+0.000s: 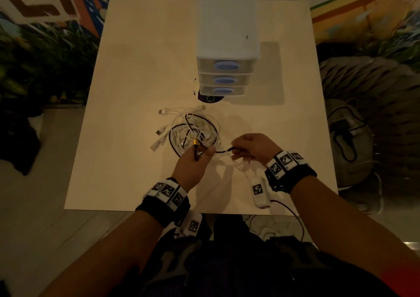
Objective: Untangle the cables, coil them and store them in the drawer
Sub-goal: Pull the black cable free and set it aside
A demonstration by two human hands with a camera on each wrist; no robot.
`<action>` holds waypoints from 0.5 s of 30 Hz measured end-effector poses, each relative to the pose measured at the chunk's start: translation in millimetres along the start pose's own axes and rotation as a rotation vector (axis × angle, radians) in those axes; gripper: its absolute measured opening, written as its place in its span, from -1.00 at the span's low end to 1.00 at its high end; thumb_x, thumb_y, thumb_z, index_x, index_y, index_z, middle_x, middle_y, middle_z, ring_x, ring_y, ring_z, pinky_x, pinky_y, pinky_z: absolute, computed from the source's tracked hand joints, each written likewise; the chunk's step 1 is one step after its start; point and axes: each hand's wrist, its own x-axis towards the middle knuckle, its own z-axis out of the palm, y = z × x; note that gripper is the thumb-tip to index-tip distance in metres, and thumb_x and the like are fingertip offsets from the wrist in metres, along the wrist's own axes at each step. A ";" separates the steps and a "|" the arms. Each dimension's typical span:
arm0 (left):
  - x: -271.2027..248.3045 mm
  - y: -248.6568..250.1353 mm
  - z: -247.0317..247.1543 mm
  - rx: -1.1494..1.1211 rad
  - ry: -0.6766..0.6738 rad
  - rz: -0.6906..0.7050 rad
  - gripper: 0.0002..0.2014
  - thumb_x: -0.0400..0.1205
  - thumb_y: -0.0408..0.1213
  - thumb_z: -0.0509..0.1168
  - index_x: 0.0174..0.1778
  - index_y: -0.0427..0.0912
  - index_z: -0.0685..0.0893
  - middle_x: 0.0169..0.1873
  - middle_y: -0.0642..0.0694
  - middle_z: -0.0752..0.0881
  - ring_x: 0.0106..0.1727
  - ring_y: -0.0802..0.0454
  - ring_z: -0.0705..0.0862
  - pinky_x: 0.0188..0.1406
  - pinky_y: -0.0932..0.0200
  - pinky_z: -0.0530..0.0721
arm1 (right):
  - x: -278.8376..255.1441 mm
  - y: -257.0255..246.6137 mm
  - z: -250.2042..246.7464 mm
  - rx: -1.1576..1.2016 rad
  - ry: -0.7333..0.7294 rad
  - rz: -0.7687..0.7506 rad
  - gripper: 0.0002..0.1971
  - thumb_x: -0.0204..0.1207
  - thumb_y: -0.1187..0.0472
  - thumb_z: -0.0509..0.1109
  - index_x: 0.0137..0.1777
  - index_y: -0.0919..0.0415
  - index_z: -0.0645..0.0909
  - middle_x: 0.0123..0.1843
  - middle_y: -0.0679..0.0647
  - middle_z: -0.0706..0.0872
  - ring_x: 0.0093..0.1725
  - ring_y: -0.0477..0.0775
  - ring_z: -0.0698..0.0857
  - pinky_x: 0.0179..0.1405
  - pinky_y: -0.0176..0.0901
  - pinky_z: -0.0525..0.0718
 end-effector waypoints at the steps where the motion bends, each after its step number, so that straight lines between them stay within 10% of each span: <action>1: 0.3 1.3 2.9 -0.027 0.004 0.006 -0.78 0.69 0.21 0.26 -0.09 0.17 0.60 -0.36 -0.09 0.67 -0.52 0.03 0.46 -0.29 0.00 0.50 | -2.3 0.2 0.2 -0.023 -0.038 -0.003 -0.88 0.67 0.19 0.40 0.01 0.25 0.71 -0.13 0.16 0.85 -0.21 0.08 0.86 -0.43 -0.25 0.64; 9: -0.5 8.9 3.0 -0.186 0.045 0.048 -0.70 0.83 -0.01 0.10 0.00 -0.18 0.55 -0.32 -0.13 0.61 -0.62 0.13 0.40 -0.54 0.13 0.39 | -22.9 -1.3 8.9 -0.404 -0.295 -0.104 -0.63 0.61 -0.02 0.46 0.37 -0.11 0.50 -0.14 0.05 0.88 -0.21 0.01 0.85 -0.20 -0.17 0.72; 15: -5.1 11.7 -11.0 -0.331 0.062 0.029 -0.78 0.85 -0.07 0.06 -0.01 -0.04 0.53 -0.31 -0.10 0.62 -0.64 0.15 0.34 -0.58 0.21 0.34 | -8.9 -13.0 -24.2 -0.505 0.102 -0.306 -0.83 0.71 0.09 0.32 0.16 0.04 0.71 -0.33 -0.02 0.75 -0.34 -0.04 0.68 -0.14 -0.06 0.68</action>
